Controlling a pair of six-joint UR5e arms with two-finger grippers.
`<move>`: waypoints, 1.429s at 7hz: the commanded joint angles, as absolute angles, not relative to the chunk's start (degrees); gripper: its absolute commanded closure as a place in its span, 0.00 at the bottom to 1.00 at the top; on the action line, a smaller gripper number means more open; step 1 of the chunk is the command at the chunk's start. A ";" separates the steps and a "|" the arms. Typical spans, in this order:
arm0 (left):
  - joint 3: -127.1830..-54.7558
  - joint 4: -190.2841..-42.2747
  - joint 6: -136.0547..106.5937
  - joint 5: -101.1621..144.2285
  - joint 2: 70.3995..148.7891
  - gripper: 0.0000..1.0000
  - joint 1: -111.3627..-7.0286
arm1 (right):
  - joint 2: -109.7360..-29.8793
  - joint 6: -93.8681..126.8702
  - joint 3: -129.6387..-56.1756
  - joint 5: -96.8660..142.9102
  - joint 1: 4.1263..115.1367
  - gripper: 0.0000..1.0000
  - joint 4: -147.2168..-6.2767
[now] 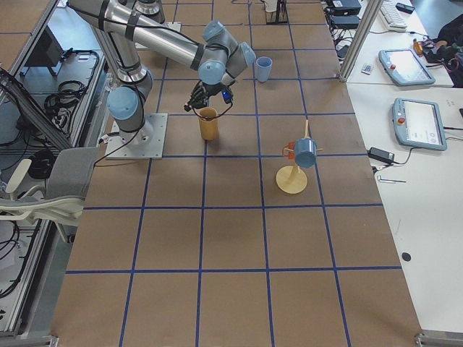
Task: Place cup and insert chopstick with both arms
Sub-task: 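Set the blue cup down at the table center and retract the left arm, then lift the pink chopstick out of the wooden cup with the right gripper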
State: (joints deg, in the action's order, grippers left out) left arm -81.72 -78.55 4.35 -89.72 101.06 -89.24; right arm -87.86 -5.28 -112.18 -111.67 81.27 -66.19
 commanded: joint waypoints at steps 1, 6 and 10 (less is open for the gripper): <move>-81.74 -84.52 4.05 -95.17 98.10 0.00 -88.42 | -88.06 -5.45 -111.63 -111.36 81.12 1.00 -66.10; -86.64 -87.98 0.44 -90.18 93.09 0.00 -89.65 | -88.24 -5.54 -98.74 -103.02 81.21 1.00 -52.16; -87.01 -87.72 0.88 -90.35 92.99 0.00 -89.65 | -87.54 -5.01 -82.99 -91.89 81.39 1.00 -39.47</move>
State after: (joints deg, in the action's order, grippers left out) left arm -86.92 -87.76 0.63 -90.27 93.03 -89.65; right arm -87.92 -5.18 -86.69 -96.84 81.34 -41.41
